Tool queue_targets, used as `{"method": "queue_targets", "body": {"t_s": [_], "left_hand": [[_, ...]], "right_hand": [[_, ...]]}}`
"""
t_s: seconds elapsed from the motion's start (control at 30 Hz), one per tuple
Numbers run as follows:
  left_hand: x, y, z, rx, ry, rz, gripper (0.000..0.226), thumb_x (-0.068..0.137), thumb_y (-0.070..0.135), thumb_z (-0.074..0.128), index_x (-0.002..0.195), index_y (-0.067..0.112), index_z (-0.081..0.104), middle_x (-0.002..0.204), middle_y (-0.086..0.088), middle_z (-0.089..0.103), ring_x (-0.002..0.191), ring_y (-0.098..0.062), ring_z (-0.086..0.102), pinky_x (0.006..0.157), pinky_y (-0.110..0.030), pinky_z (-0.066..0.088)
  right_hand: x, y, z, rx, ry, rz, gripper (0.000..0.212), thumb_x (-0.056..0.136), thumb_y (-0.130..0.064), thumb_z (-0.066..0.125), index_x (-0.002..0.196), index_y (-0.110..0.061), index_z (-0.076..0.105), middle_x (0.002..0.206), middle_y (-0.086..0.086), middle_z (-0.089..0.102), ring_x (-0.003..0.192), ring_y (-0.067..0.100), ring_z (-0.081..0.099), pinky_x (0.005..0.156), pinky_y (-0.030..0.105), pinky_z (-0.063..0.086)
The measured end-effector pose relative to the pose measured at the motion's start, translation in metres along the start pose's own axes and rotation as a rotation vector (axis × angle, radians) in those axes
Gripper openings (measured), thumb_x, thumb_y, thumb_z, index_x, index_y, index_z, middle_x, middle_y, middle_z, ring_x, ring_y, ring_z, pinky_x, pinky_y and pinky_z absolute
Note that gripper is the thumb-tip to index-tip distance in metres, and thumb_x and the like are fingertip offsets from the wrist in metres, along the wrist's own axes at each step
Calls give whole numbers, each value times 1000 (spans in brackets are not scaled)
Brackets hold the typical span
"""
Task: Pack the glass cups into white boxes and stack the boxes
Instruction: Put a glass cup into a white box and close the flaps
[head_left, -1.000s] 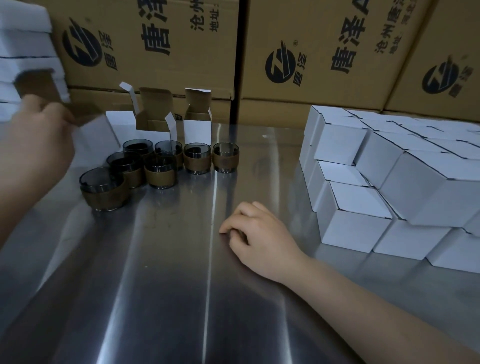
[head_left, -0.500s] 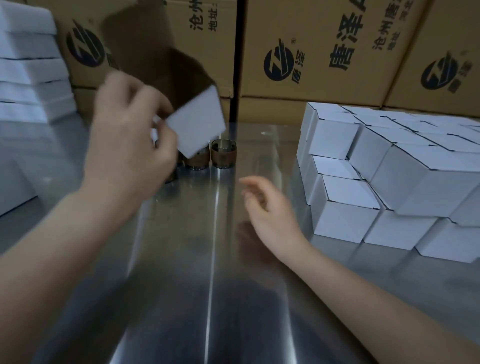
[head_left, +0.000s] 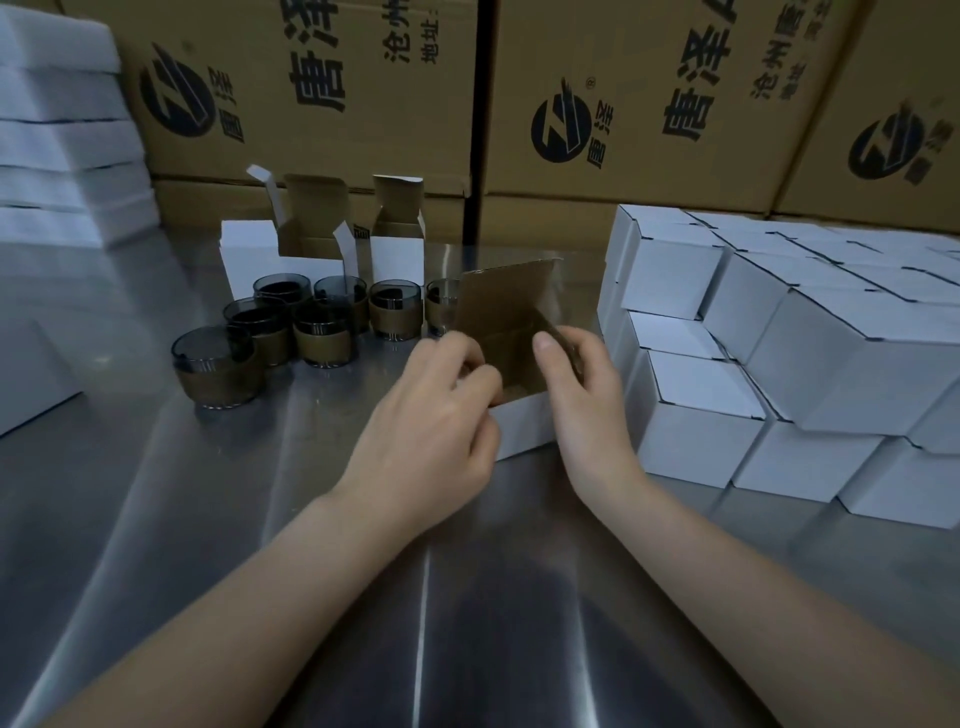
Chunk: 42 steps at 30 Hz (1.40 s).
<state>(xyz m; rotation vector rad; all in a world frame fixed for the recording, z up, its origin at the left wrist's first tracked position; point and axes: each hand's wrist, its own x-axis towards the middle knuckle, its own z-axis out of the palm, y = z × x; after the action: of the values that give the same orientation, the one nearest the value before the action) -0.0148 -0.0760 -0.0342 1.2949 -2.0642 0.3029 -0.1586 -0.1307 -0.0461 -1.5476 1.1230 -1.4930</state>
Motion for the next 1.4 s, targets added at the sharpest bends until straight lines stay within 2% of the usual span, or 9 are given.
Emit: {"method": "queue_targets", "body": {"t_s": [0.2, 0.4, 0.63, 0.8, 0.9, 1.07, 1.2, 1.33, 1.4], "left_hand": [[-4, -7, 9, -141, 85, -47, 11, 86, 7, 55, 91, 2, 63, 113, -12, 55, 106, -25, 54, 86, -30, 43], [-5, -9, 13, -283, 167, -163, 9, 90, 13, 63, 90, 4, 63, 109, -6, 54, 106, -8, 49, 90, -8, 34], [-4, -12, 13, -402, 224, -303, 17, 85, 10, 71, 101, 8, 64, 107, 0, 56, 97, -2, 51, 86, -14, 45], [-4, -11, 14, -517, 282, -426, 21, 83, 12, 73, 101, 15, 62, 116, 2, 62, 102, -6, 60, 91, -29, 52], [-5, -12, 14, -562, 268, -481, 24, 86, 16, 72, 106, 22, 61, 134, 13, 53, 115, -9, 60, 97, -35, 52], [-6, -17, 16, -623, 225, -445, 43, 92, 13, 64, 132, 24, 53, 154, 12, 36, 119, 4, 54, 101, -24, 47], [-3, -28, 8, -479, 254, -406, 51, 92, 10, 60, 141, 19, 46, 143, 4, 48, 118, -5, 54, 98, -11, 40], [-1, -61, -9, -53, 352, -480, 45, 85, 12, 57, 130, 8, 54, 136, -15, 52, 128, -32, 45, 107, -47, 35], [-4, -82, -17, 101, 372, -617, 49, 83, 13, 60, 131, 7, 52, 142, -20, 44, 134, -38, 37, 111, -53, 28]], "right_hand": [[7, 4, -1, -26, 123, 107, 25, 100, -41, 44, 81, -31, 57, 70, -22, 57, 67, -18, 50, 59, -1, 36], [14, 9, -1, 11, 125, 207, 17, 102, -33, 36, 103, -37, 53, 94, -28, 52, 90, -12, 47, 71, 9, 31], [11, 5, 1, 71, 113, 203, 37, 99, -23, 38, 127, -45, 46, 139, -11, 47, 127, 13, 45, 107, 37, 39], [12, 5, 1, 109, 80, 213, 36, 96, -21, 37, 120, -39, 58, 128, -3, 59, 120, 18, 55, 104, 45, 46], [10, 6, 3, 114, 15, 208, 37, 86, -38, 46, 122, -43, 54, 131, -6, 56, 122, 14, 53, 106, 40, 43], [5, 7, 3, 120, -164, 172, 75, 64, -47, 73, 128, -52, 35, 136, -6, 49, 127, 14, 47, 111, 39, 38], [4, 10, 2, 74, -177, 128, 82, 70, -36, 81, 133, -52, 30, 147, -11, 35, 138, 18, 34, 115, 42, 33], [4, 11, 0, 43, -179, 84, 77, 78, -33, 79, 133, -51, 29, 141, -22, 30, 137, 14, 29, 113, 35, 32], [4, 11, 1, 32, -170, 76, 77, 78, -33, 79, 135, -49, 29, 138, -23, 32, 135, 13, 30, 113, 35, 33]]}}
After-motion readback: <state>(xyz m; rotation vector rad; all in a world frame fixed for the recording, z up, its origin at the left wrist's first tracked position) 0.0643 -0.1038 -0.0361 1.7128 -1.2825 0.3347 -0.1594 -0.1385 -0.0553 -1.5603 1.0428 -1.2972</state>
